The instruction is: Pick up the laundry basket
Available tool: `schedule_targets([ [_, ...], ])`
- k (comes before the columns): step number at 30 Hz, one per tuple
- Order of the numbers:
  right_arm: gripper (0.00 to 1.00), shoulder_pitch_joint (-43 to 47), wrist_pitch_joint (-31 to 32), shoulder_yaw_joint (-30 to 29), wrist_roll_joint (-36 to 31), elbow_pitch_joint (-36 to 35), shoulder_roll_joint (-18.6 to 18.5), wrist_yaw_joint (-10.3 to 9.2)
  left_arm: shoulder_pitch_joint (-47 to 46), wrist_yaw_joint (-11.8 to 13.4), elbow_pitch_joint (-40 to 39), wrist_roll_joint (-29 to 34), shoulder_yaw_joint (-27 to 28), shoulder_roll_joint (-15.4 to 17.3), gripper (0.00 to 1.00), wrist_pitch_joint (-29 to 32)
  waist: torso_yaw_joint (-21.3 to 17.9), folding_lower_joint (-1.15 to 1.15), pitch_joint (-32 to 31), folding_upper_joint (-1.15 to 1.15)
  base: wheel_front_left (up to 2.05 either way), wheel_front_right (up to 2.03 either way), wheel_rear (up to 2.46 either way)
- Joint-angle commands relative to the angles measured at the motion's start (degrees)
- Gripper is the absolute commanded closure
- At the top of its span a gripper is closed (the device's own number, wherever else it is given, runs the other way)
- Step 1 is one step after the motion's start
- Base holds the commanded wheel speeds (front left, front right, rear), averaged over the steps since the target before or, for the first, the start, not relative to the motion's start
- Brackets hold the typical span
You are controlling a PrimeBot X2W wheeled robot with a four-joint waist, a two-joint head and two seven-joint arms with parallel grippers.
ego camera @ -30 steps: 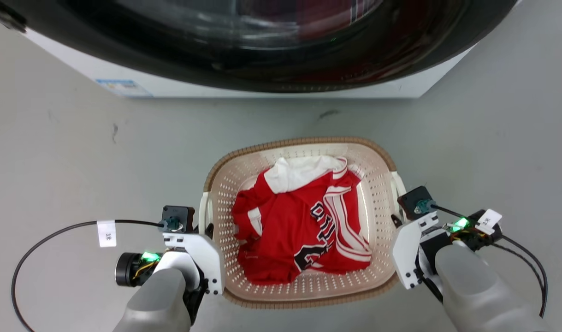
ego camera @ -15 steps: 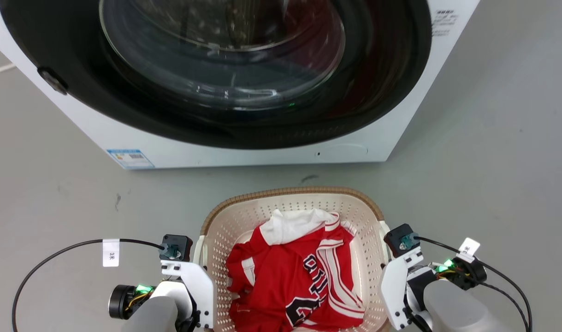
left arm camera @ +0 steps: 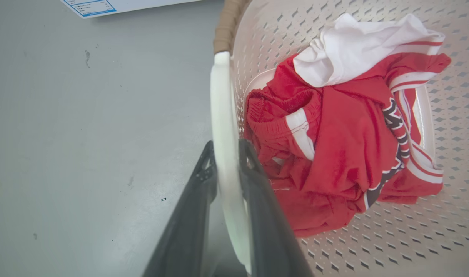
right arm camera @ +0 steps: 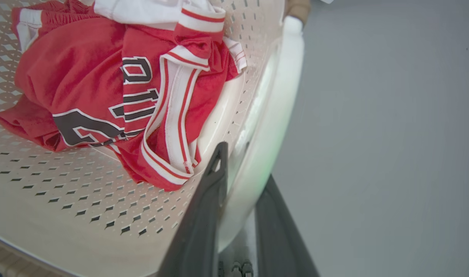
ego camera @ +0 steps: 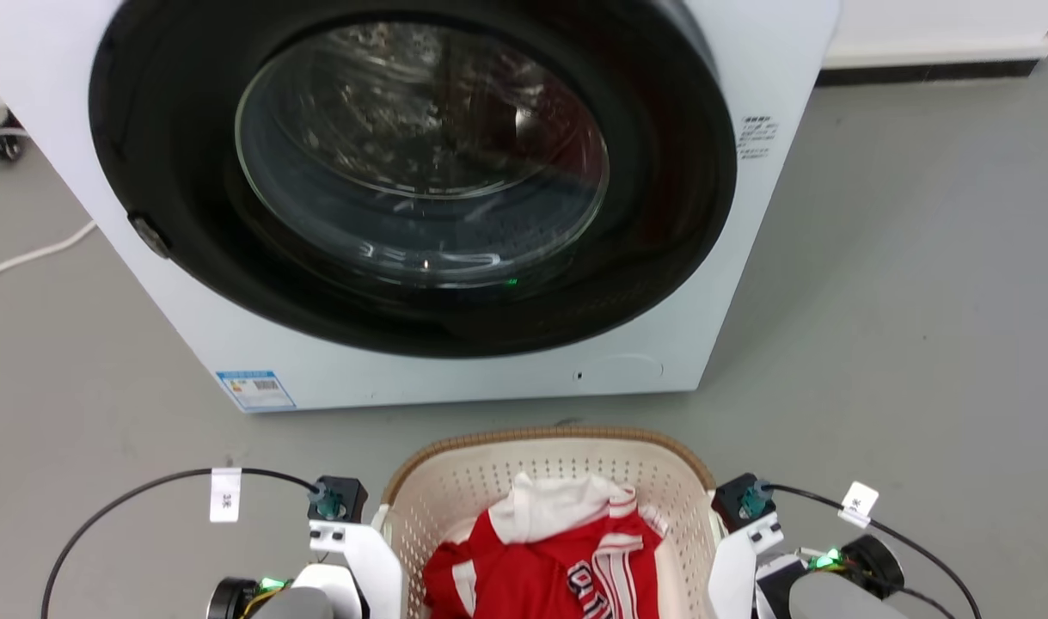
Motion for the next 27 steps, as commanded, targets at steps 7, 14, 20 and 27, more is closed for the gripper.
schedule_targets([
  [7, 1.00, 2.47, 3.63, 5.29, 5.88, -2.07, -0.94, 0.66, 2.72, -0.40, -2.77, -3.88, -4.35, 0.71, 1.00, 4.69, -0.72, 0.01, -5.68, 0.00, 0.00, 0.00, 0.00],
  [14, 1.00, 2.42, 6.95, 9.43, 11.29, -3.24, -2.25, 0.66, 3.69, -0.41, -5.09, -8.99, -8.22, 1.28, 1.00, 10.42, -0.51, 0.01, -7.94, 0.00, 0.00, 0.00, 0.00],
  [20, 1.00, 1.97, 9.31, 12.40, 14.93, -4.10, -3.33, 0.66, 2.75, -0.41, -6.87, -12.74, -11.27, 2.51, 1.00, 15.21, -0.31, 0.01, -8.87, 0.00, 0.00, 0.00, 0.00],
  [27, 1.00, 1.46, 11.21, 15.27, 18.81, -4.41, -3.47, 0.66, 1.91, -0.41, -7.55, -15.64, -14.42, 3.70, 1.00, 16.74, -0.45, 0.01, -9.33, 0.00, 0.00, 0.00, 0.00],
])
